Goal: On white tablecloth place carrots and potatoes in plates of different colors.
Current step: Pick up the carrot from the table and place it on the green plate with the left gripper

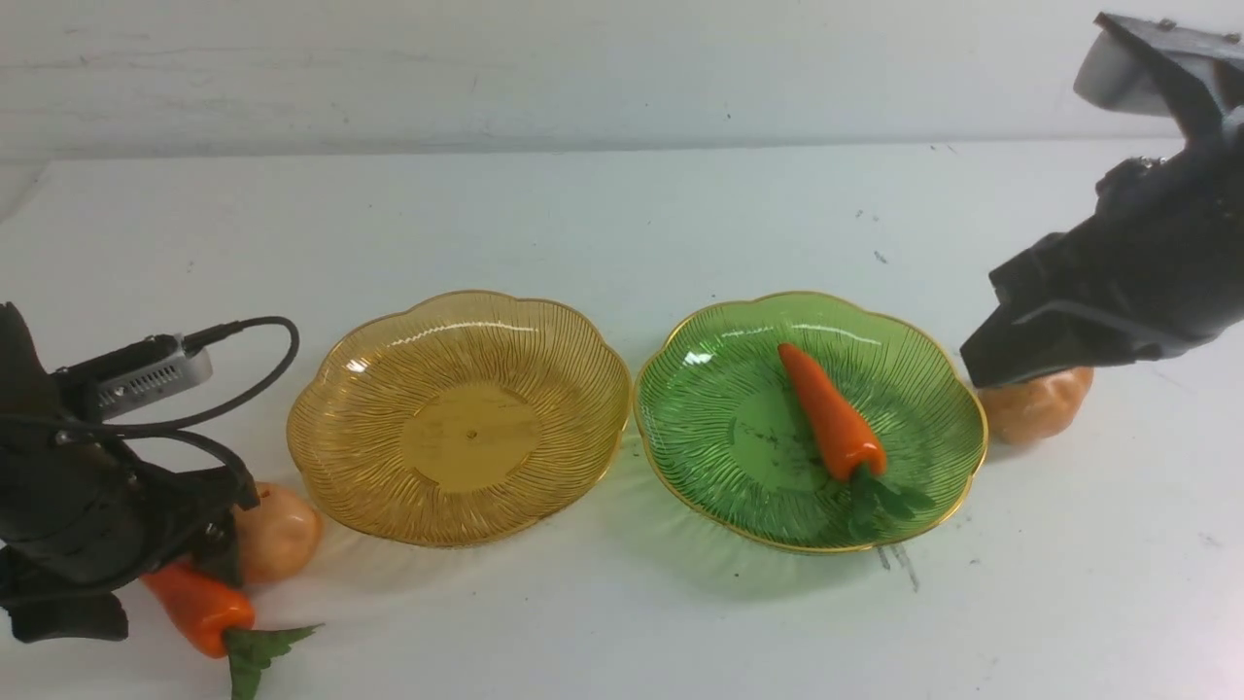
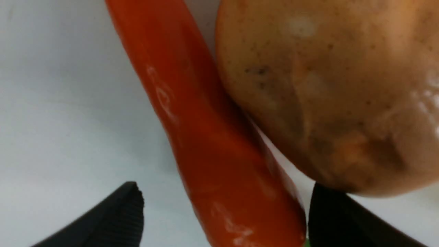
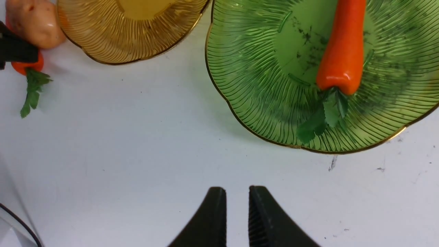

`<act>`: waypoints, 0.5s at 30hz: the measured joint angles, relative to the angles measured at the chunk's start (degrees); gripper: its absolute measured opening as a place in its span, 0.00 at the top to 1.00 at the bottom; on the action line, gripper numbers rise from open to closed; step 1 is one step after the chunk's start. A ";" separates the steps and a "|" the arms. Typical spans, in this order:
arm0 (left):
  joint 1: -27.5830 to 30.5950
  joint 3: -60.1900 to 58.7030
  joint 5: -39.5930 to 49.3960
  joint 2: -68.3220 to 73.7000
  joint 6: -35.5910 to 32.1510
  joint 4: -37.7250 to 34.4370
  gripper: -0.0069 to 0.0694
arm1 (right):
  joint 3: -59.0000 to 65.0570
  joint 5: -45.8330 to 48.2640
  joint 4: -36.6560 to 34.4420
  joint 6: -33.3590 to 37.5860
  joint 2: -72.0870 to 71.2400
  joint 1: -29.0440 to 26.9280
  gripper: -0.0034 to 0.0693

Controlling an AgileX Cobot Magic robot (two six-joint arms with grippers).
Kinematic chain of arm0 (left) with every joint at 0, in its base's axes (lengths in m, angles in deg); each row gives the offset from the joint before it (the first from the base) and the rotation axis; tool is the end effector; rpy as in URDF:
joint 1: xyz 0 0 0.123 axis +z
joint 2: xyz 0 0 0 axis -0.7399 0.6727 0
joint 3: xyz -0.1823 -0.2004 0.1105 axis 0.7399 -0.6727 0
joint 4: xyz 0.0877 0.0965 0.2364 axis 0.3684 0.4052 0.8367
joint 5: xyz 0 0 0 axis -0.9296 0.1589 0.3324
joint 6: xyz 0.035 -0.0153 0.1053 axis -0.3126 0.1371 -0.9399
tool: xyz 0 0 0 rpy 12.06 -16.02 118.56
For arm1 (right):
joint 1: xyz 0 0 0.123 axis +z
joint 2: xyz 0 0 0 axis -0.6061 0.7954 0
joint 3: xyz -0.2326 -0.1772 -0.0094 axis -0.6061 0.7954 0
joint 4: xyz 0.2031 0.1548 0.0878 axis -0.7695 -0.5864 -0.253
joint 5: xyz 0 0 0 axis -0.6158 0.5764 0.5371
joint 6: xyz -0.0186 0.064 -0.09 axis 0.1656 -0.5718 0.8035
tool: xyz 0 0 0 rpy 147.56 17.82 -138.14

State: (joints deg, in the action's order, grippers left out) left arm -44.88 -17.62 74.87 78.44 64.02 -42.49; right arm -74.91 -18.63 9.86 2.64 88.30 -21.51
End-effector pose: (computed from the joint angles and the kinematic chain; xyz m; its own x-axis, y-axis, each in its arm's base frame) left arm 0.2911 0.0078 0.1453 -0.8621 -0.4968 -0.0998 -0.4855 0.8662 -0.1180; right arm 0.2664 0.1200 0.3452 -0.8943 -0.2510 -0.3704 -0.3863 0.8508 0.3563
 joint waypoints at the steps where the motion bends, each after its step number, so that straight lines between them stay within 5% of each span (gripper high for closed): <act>1: 0.00 0.00 -0.23 0.16 0.00 0.25 0.13 | 0.00 0.00 0.00 0.00 0.00 0.00 0.83; 11: 0.00 0.11 -2.37 2.93 0.00 3.54 0.22 | 0.00 -0.05 -0.02 0.02 0.00 0.00 0.83; 15: 0.00 0.22 -1.12 3.80 -0.06 5.12 0.35 | 0.00 -0.05 -0.02 0.06 0.00 0.00 0.83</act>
State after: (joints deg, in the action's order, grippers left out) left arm -44.88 -17.41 73.75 82.24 63.95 -37.37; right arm -74.91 -18.68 9.85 2.70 88.30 -21.51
